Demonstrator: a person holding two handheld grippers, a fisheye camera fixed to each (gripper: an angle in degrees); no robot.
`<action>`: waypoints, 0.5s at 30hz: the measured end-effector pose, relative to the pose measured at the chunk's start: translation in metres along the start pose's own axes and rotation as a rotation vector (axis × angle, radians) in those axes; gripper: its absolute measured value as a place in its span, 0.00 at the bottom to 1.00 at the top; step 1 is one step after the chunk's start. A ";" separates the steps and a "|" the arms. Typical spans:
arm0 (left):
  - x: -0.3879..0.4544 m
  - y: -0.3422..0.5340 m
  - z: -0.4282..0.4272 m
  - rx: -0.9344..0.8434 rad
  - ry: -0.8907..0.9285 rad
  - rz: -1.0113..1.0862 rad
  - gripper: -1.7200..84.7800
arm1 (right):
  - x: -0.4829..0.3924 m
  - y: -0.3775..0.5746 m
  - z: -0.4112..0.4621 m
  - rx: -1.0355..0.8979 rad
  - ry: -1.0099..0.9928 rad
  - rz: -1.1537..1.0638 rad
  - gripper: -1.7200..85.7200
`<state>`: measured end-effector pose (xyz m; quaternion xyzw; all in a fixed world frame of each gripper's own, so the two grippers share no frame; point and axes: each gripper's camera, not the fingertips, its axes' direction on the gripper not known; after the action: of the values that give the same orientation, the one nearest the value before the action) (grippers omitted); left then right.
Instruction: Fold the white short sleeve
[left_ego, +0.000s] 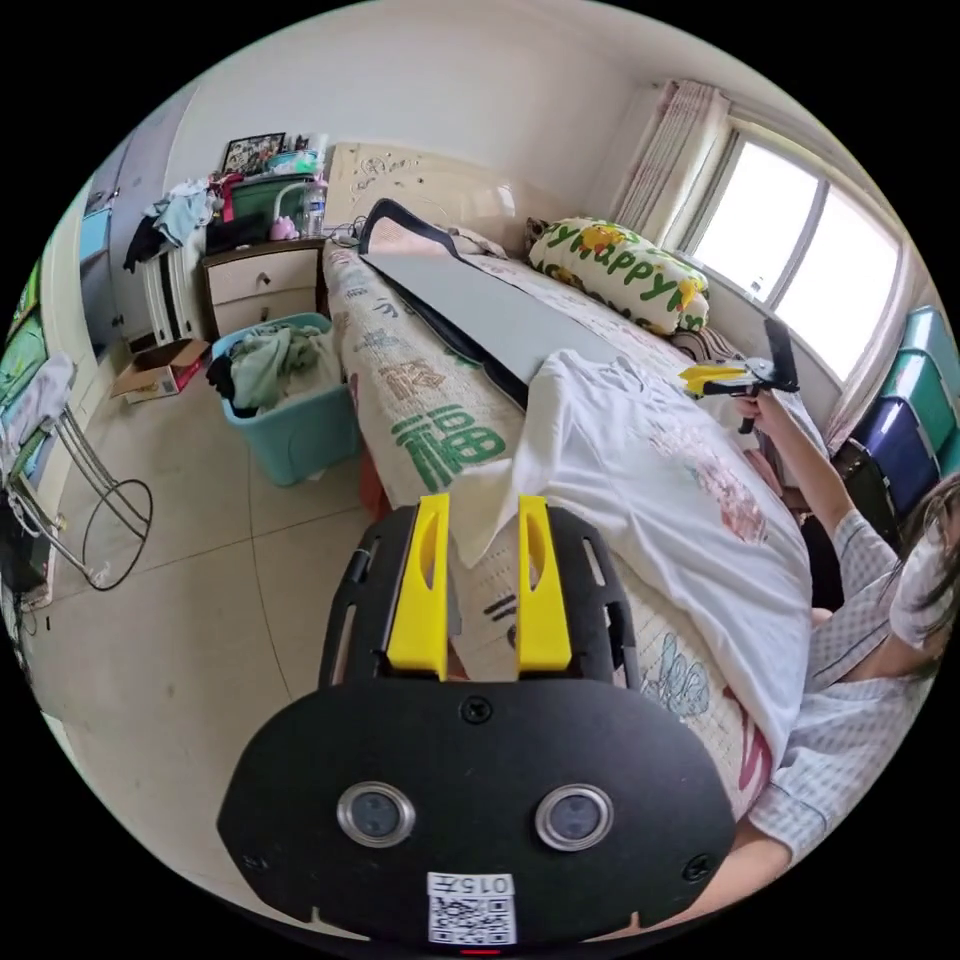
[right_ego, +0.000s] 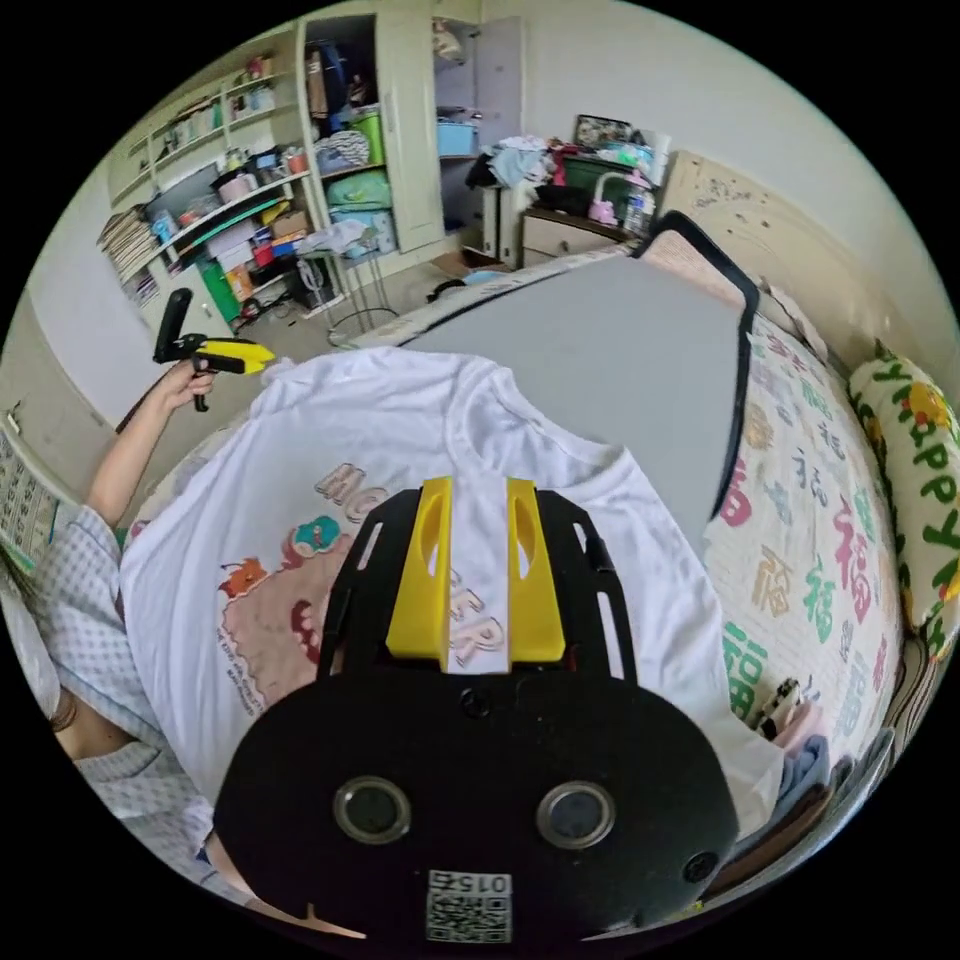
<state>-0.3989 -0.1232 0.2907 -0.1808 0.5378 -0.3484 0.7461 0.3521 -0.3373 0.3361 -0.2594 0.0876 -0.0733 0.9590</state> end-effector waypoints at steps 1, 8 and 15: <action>0.003 0.002 0.000 -0.001 0.014 0.021 0.15 | -0.015 -0.009 0.004 0.011 -0.026 -0.034 0.12; -0.009 -0.005 -0.016 0.053 -0.088 0.027 0.03 | -0.176 -0.078 0.071 0.032 -0.125 -0.333 0.11; -0.045 -0.019 -0.059 0.264 -0.107 -0.102 0.01 | -0.234 -0.127 0.135 -0.019 0.062 -0.410 0.10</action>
<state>-0.4681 -0.0980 0.3115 -0.1269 0.4368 -0.4434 0.7723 0.1398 -0.3368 0.5460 -0.2787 0.0630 -0.2740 0.9183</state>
